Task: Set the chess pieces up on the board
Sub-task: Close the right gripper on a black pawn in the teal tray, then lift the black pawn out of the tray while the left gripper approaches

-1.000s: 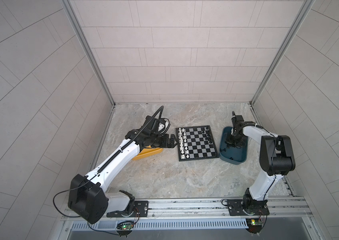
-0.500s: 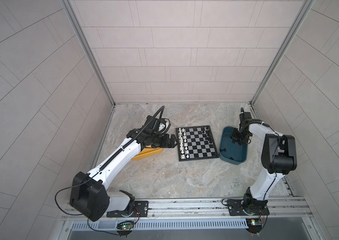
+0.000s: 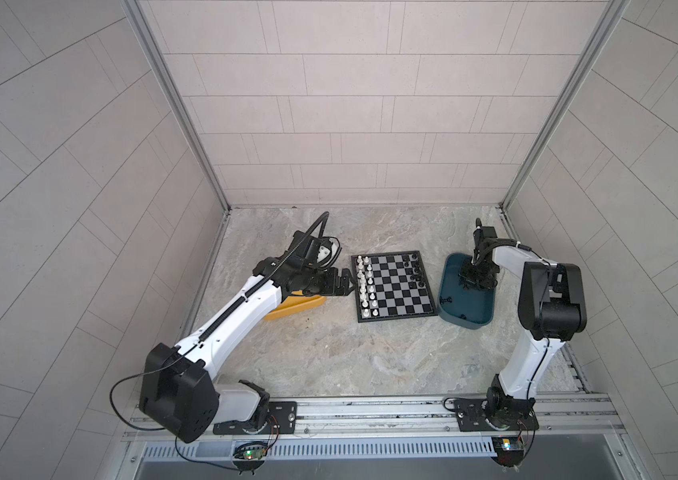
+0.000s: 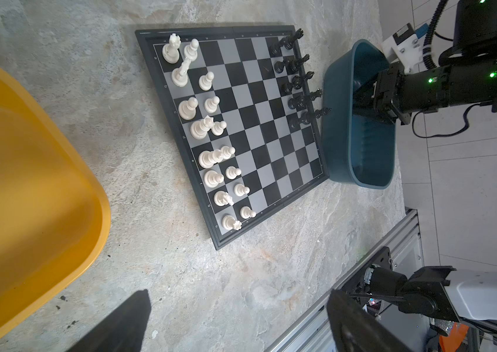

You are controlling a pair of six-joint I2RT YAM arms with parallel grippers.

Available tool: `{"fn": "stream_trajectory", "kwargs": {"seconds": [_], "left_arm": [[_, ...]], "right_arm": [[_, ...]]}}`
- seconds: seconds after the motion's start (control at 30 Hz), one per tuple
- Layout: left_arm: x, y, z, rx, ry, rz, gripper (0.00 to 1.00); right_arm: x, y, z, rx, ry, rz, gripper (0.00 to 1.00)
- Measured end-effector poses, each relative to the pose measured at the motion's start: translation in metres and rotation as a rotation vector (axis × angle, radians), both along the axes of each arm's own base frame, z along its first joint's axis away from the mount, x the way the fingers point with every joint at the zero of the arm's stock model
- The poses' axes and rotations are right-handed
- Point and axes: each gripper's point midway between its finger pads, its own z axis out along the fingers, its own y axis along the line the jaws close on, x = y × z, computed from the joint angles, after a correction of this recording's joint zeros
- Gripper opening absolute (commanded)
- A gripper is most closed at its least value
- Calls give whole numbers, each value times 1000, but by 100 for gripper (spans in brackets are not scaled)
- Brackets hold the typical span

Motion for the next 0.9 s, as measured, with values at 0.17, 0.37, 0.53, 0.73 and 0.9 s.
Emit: {"fn": "stream_trajectory", "kwargs": {"seconds": [0.17, 0.37, 0.53, 0.73, 0.9], "left_arm": [[0, 0, 0, -2, 1, -2, 97], [-1, -1, 1, -7, 2, -4, 97], [-1, -1, 1, -8, 3, -6, 97], [-1, -1, 1, -8, 3, -3, 97], [0, 0, 1, -9, 3, -2, 97]], "right_arm": [[-4, -2, 0, -14, 1, 13, 25], [-4, -4, -1, -30, 5, 18, 23], [-5, -4, -1, -37, 9, 23, 20], [-5, 0, -2, -38, 9, 34, 25], [-7, 2, -3, -38, 5, 38, 20]]}}
